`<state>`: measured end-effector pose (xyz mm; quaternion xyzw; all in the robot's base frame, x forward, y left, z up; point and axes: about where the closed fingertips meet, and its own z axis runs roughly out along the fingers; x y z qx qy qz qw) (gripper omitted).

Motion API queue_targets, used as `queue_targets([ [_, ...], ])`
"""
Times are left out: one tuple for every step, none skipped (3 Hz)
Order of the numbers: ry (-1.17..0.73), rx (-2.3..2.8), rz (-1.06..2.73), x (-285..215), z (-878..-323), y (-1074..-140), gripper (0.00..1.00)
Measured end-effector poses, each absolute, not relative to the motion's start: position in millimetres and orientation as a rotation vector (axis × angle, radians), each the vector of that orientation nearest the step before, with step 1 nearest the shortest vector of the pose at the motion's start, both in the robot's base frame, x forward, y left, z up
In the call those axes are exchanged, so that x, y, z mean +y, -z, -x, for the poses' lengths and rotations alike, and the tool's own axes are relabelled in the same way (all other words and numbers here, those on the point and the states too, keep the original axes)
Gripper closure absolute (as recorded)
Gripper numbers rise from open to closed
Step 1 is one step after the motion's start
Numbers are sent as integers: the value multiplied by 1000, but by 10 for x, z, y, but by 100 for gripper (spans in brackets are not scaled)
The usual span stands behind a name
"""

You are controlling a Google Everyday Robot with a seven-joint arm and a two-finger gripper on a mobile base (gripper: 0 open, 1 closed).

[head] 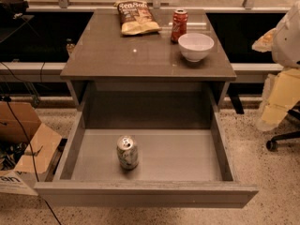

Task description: Pick 7up can from top drawer and place on counter

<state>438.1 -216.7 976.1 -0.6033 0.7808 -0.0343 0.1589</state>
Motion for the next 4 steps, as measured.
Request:
queue_targets([
  [98, 2232, 1725, -2166, -4382, -9760, 0],
  [54, 2221, 1714, -2066, -4451, -9634, 0],
  [-49, 2179, 1701, -1888, -4538, -9394, 0],
  [-192, 2117, 1678, -1650, -4614, -9096, 0],
])
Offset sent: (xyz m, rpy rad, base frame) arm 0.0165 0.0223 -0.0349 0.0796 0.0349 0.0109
